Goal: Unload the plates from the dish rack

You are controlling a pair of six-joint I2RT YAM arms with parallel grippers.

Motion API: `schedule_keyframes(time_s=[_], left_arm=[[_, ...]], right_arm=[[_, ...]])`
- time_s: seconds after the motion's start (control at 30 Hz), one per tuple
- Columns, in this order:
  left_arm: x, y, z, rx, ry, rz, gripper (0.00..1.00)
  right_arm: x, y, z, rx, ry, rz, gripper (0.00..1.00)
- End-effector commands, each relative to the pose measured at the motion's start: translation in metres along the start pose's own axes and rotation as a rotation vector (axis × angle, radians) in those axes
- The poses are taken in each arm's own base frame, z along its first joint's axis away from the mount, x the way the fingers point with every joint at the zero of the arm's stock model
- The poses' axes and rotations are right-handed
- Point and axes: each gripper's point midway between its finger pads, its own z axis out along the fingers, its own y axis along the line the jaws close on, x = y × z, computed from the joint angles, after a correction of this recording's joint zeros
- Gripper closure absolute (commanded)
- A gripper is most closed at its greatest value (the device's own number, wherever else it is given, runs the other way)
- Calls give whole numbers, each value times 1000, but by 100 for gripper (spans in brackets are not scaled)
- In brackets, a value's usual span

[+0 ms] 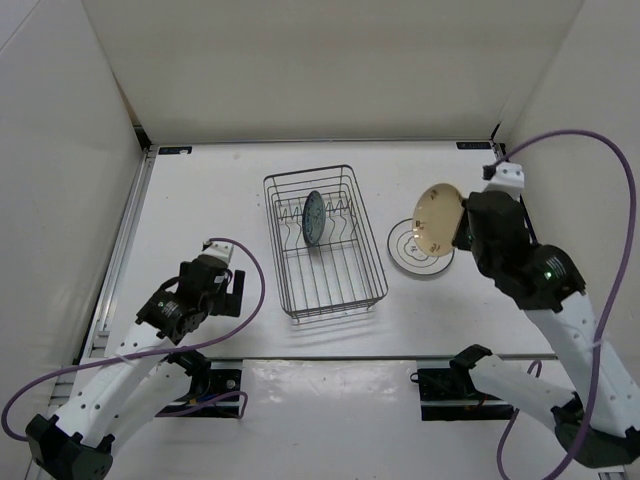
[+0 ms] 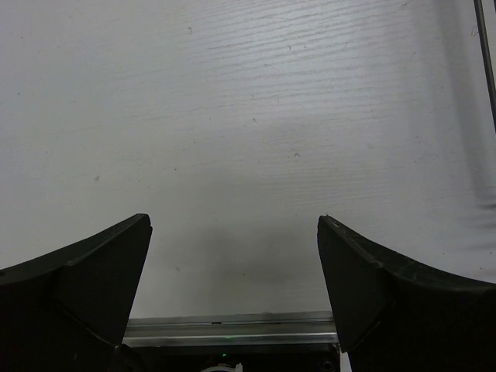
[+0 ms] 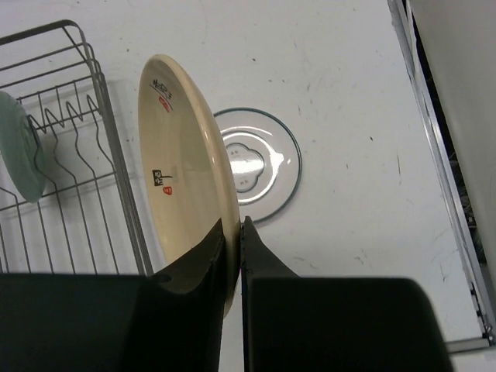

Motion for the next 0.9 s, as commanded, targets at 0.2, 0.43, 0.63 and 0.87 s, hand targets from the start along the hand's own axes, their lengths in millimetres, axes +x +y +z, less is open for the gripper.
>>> schedule_keyframes(time_s=[0.2, 0.43, 0.63, 0.87], left_arm=[[-13, -12, -8, 69, -17, -5, 0], [-27, -12, -20, 103, -138, -46, 0], [-46, 10, -39, 50, -366, -156, 0], [-70, -37, -76, 404, -654, -143, 0]], right_arm=[[65, 36, -13, -332, 36, 160, 100], [65, 168, -33, -918, 291, 109, 100], [40, 235, -28, -1050, 319, 42, 100], [56, 279, -34, -1126, 364, -29, 100]])
